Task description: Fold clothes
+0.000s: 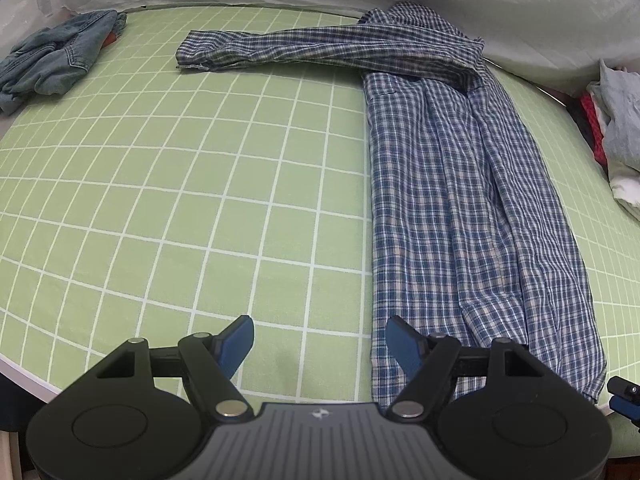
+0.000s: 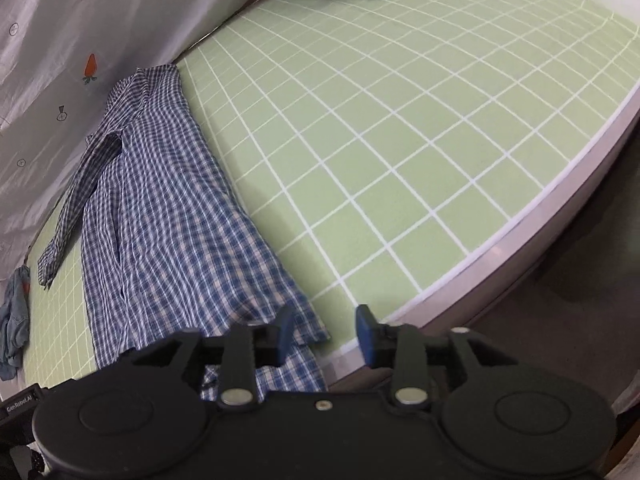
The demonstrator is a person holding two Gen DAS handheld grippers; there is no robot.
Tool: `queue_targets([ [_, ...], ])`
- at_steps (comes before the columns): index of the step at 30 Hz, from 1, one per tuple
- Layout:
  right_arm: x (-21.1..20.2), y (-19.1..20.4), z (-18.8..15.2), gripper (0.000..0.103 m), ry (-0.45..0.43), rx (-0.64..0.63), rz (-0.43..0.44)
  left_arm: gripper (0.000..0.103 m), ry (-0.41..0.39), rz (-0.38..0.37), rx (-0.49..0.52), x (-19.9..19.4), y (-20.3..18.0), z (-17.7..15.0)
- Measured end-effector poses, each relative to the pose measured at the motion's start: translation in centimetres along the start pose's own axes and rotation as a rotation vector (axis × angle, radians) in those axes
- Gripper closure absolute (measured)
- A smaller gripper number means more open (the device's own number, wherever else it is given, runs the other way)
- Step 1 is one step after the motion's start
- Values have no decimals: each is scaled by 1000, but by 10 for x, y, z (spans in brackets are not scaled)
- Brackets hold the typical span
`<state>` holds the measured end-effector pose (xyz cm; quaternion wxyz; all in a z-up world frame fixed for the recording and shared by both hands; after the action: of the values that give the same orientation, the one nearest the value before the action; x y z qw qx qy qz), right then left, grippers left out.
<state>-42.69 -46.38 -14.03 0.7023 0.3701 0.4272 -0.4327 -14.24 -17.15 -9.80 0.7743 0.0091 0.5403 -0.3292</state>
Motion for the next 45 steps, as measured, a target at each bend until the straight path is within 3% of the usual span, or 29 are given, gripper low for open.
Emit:
queue_targets([
  [3,1,12,6,46,-21,-58,-39,29,-15,10,-6,1,-1,4],
  [5,3,21,11,22,-36,-97,-77,26,-23,20,-12,3,0,9],
  [7,7,30,22,20,-52,-111,-74,15,-34,34,-20,4,1,13],
  [9,10,38,32,13,-67,-125,-71,14,-46,50,-35,6,4,21],
  [10,12,42,38,1,-75,-132,-70,14,-52,58,-43,7,6,24],
  [11,14,47,43,0,-83,-140,-68,14,-58,66,-50,7,8,28],
  [16,23,68,69,0,-123,-175,-61,7,-111,97,-102,12,18,54],
  [26,55,119,130,0,-188,-228,-64,6,-206,159,-218,29,67,142],
  [34,108,162,183,0,-138,-220,-65,6,-235,233,-316,65,131,222],
  [39,128,180,196,0,-112,-214,-80,6,-233,290,-269,92,146,252],
  [45,141,183,197,0,-96,-242,-149,7,-193,317,-253,118,154,257],
])
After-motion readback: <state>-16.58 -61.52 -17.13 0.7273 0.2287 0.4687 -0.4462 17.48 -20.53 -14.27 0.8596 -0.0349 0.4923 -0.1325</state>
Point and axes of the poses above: each gripper's, at about its wrist camera, not at the fingertips, and x roughly the way its jaws point, y to its left, z to its top, the point moved 4 cm from there along x, roughly the way its jaws point, and after that the axes turned 13 degrees about -z, right-handed, at the moved point
